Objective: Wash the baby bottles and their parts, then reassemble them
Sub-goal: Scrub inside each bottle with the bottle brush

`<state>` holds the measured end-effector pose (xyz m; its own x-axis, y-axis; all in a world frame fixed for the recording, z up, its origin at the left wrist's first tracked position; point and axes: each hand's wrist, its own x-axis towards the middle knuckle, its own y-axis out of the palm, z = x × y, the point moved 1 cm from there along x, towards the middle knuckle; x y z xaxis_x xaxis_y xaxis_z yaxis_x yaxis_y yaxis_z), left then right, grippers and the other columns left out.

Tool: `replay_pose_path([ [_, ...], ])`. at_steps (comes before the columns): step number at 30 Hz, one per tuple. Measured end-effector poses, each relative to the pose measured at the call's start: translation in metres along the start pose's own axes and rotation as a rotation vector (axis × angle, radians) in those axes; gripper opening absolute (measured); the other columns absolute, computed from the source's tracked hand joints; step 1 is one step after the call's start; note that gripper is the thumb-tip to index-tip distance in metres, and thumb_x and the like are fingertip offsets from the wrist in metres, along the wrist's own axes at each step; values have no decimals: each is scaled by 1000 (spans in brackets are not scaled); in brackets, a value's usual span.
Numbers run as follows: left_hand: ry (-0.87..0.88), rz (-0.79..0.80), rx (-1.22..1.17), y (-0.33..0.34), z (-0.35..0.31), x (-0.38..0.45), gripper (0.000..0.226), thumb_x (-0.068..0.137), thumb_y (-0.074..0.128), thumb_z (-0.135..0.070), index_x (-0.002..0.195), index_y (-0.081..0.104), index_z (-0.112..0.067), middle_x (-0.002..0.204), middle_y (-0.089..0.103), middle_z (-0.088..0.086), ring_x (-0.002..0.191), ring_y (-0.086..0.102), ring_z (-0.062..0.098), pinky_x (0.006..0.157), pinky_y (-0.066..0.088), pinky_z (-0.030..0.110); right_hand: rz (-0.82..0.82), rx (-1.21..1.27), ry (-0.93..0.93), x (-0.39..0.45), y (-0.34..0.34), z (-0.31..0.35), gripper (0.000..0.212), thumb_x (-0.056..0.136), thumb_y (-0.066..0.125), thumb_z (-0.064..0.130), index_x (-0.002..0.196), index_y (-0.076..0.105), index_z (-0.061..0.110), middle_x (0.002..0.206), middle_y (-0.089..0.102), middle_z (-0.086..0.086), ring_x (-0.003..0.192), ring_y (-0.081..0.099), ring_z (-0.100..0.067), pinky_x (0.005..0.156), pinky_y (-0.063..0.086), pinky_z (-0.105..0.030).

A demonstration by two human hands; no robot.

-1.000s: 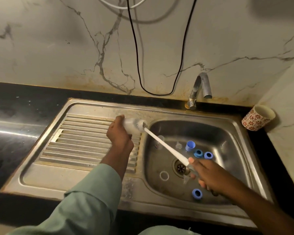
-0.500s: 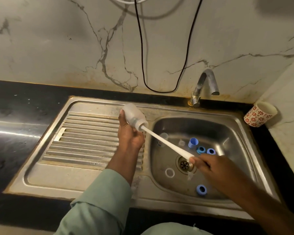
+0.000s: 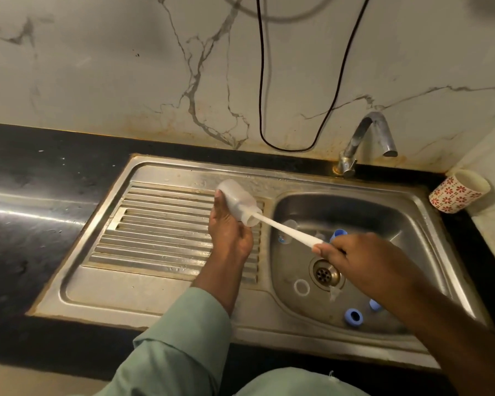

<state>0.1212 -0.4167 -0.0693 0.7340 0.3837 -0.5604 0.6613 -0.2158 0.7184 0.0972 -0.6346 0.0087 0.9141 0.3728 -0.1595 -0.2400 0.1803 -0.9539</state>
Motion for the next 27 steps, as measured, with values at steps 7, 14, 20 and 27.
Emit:
replay_pose_path([
  [7, 11, 25, 71, 5, -4, 5, 24, 92, 70, -31, 112, 61, -20, 123, 63, 16, 114, 64, 37, 87, 58, 55, -177, -203, 62, -6, 9, -2, 63, 80, 6, 69, 91, 53, 28, 56, 49, 7, 45, 49, -3, 46, 39, -16],
  [14, -64, 54, -37, 13, -14, 12, 52, 92, 69, -30, 137, 49, -12, 127, 65, 19, 112, 67, 36, 93, 55, 56, -265, 291, 102, 0, 36, 6, 49, 86, 41, 61, 72, 56, 17, 53, 54, -3, 45, 51, -15, 46, 48, -37],
  [20, -236, 122, -98, 5, -37, 21, 60, 97, 60, -33, 149, 39, -13, 138, 57, 24, 118, 63, 36, 72, 62, 52, -4, 472, 10, 8, 37, -2, 61, 71, 46, 68, 75, 71, 12, 57, 61, -5, 45, 53, -12, 44, 41, -22],
  [27, -62, 110, 47, 13, -29, 28, 44, 104, 51, -20, 146, 41, -28, 141, 51, 17, 123, 57, 40, 95, 52, 61, -233, -32, 150, 10, 30, -1, 53, 87, 22, 67, 82, 52, 24, 56, 54, 1, 47, 55, -15, 50, 53, -39],
])
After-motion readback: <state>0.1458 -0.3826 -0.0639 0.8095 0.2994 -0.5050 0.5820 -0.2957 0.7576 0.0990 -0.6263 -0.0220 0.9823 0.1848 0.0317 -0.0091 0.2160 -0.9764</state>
